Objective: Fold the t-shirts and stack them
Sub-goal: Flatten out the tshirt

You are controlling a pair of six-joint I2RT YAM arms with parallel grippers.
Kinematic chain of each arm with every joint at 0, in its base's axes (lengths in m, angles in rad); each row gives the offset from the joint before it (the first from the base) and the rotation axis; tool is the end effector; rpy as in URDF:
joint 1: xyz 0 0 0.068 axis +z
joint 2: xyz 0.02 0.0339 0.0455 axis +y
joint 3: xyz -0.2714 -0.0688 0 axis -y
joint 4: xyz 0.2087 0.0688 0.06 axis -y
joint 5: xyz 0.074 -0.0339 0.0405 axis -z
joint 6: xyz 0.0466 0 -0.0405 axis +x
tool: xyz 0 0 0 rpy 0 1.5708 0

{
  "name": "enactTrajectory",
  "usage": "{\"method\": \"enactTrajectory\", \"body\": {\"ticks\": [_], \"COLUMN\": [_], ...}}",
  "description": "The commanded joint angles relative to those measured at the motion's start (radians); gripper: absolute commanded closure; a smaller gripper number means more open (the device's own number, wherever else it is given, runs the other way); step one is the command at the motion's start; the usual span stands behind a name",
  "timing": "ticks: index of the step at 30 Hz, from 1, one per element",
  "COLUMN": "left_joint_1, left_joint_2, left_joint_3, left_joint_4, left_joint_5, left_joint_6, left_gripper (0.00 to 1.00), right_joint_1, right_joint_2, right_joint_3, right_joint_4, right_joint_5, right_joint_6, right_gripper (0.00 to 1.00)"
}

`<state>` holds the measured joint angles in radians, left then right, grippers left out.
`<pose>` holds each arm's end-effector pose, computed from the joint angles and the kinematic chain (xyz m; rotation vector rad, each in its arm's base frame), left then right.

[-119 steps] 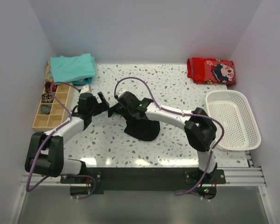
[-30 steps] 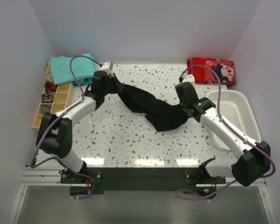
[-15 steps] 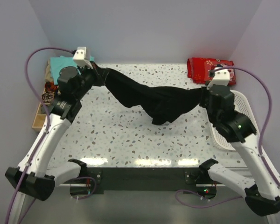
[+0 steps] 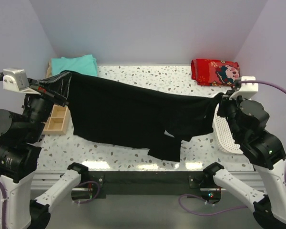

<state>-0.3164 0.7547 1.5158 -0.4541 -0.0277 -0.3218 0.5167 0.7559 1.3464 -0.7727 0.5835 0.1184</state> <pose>0.0450 -0.0134 0.5233 -0.0277 1.2816 -0.5324 0.0766 0.0140 0.4452 0.0790 1.7210 -0.0423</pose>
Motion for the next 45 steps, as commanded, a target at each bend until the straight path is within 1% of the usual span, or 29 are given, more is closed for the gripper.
{"method": "enactTrajectory", "body": {"ticks": [1, 6, 9, 11, 14, 15, 16, 18, 19, 21, 22, 24, 26, 29, 30, 32, 33, 35, 36, 38, 39, 40, 41, 42, 43, 44, 45], "left_joint_1": [-0.001, -0.003, -0.001, -0.001, -0.001, -0.001, -0.001, -0.001, -0.001, -0.001, -0.001, -0.003, -0.007, -0.013, -0.013, -0.013, -0.013, -0.013, -0.013, -0.013, -0.013, -0.013, -0.013, -0.013, -0.013, -0.013, -0.013], "left_joint_2": [0.009, -0.008, -0.021, -0.018, -0.012, -0.011, -0.009, -0.008, -0.006, -0.014, -0.02, -0.026, -0.005, 0.03, 0.04, 0.06, 0.064, 0.075, 0.078, 0.077, 0.077, 0.078, 0.086, 0.093, 0.104, 0.129, 0.146], "left_joint_3": [0.075, 0.152, 0.184, 0.227, 0.291, 0.308, 0.335, 0.362, 0.382, 0.403, 0.417, 0.457, 0.535, 0.606, 0.624, 0.62, 0.592, 0.534, 0.447, 0.338, 0.225, 0.171, 0.115, 0.024, -0.018, -0.061, -0.136], "left_joint_4": [-0.104, -0.228, -0.29, -0.345, -0.385, -0.388, -0.388, -0.385, -0.382, -0.368, -0.35, -0.365, -0.417, -0.475, -0.488, -0.511, -0.518, -0.503, -0.483, -0.396, -0.359, -0.287, -0.25, -0.218, -0.163, -0.134, -0.109], "left_joint_5": [0.044, 0.081, 0.072, 0.066, 0.077, 0.098, 0.162, 0.233, 0.305, 0.365, 0.417, 0.423, 0.387, 0.371, 0.344, 0.306, 0.255, 0.23, 0.229, 0.218, 0.206, 0.174, 0.151, 0.128, 0.074, 0.049, 0.029], "left_joint_6": [-0.009, -0.034, -0.046, -0.051, -0.04, -0.036, -0.027, -0.011, -0.007, -0.006, -0.011, -0.011, -0.011, -0.013, -0.014, -0.016, -0.02, -0.026, -0.033, -0.04, -0.048, -0.049, -0.052, -0.051, -0.046, -0.045, -0.042], "left_gripper": [1.0, 1.0, 1.0, 1.0, 1.0, 1.0, 1.0, 1.0, 1.0, 1.0, 1.0, 1.0, 1.0, 1.0, 1.0, 1.0, 1.0, 1.0, 1.0, 1.0, 1.0, 1.0, 1.0, 1.0, 1.0, 1.0, 1.0], "right_joint_1": [-0.003, -0.003, -0.004, -0.003, -0.004, -0.003, -0.003, -0.004, -0.004, -0.004, -0.003, -0.004, -0.003, -0.003, -0.003, -0.004, -0.003, -0.003, -0.003, -0.004, -0.003, -0.004, -0.003, -0.003, -0.003, -0.004, -0.003], "right_joint_2": [-0.044, -0.082, -0.092, -0.099, -0.107, -0.112, -0.116, -0.122, -0.135, -0.144, -0.151, -0.148, -0.144, -0.132, -0.127, -0.101, -0.09, -0.057, -0.044, -0.02, 0.003, 0.016, 0.026, 0.057, 0.071, 0.091, 0.109], "right_joint_3": [0.054, 0.098, 0.135, 0.155, 0.195, 0.204, 0.214, 0.247, 0.26, 0.306, 0.325, 0.387, 0.431, 0.433, 0.427, 0.399, 0.384, 0.327, 0.303, 0.225, 0.194, 0.165, 0.104, 0.079, 0.056, 0.002, -0.019], "right_joint_4": [-0.04, -0.085, -0.112, -0.114, -0.115, -0.109, -0.108, -0.103, -0.105, -0.109, -0.115, -0.144, -0.157, -0.143, -0.131, -0.123, -0.113, -0.103, -0.082, -0.059, -0.022, -0.002, 0.024, 0.064, 0.081, 0.108, 0.149], "right_joint_5": [-0.045, -0.105, -0.132, -0.149, -0.186, -0.198, -0.211, -0.247, -0.261, -0.284, -0.287, -0.278, -0.28, -0.284, -0.281, -0.275, -0.272, -0.257, -0.257, -0.242, -0.232, -0.226, -0.211, -0.196, -0.183, -0.168, -0.142], "right_joint_6": [-0.005, 0.007, 0.029, 0.038, 0.043, 0.04, 0.032, 0.024, 0.015, 0.01, 0.009, 0.007, -0.003, -0.019, -0.022, -0.039, -0.045, -0.048, -0.051, -0.042, -0.039, -0.031, -0.033, -0.033, -0.031, -0.033, -0.034], "right_gripper": [1.0, 1.0, 1.0, 1.0, 1.0, 1.0, 1.0, 1.0, 1.0, 1.0, 1.0, 1.0, 1.0, 1.0, 1.0, 1.0, 1.0, 1.0, 1.0, 1.0, 1.0, 1.0, 1.0, 1.0, 1.0, 1.0, 1.0]}}
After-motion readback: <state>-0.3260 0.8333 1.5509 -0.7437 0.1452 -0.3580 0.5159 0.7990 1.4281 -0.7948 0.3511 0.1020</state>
